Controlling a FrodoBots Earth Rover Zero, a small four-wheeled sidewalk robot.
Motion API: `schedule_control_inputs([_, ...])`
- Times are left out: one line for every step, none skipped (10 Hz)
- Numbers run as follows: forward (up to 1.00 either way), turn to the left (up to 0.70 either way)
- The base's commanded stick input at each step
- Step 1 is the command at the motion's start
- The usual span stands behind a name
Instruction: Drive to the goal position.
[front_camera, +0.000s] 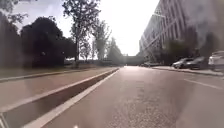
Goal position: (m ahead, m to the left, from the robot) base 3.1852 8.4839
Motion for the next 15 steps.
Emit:
schedule_control_inputs([0.00,0.00])
schedule_control_inputs([0.00,0.00])
schedule_control_inputs([0.00,0.00])
schedule_control_inputs([0.00,0.00])
schedule_control_inputs([0.00,0.00])
schedule_control_inputs([0.00,0.00])
schedule_control_inputs([0.00,0.00])
schedule_control_inputs([0.00,0.00])
schedule_control_inputs([0.00,0.00])
schedule_control_inputs([-0.14,0.00])
schedule_control_inputs([-0.36,0.00])
schedule_control_inputs([-0.36,0.00])
schedule_control_inputs([-0.18,0.00])
schedule_control_inputs([0.00,0.00])
schedule_control_inputs([0.00,0.00])
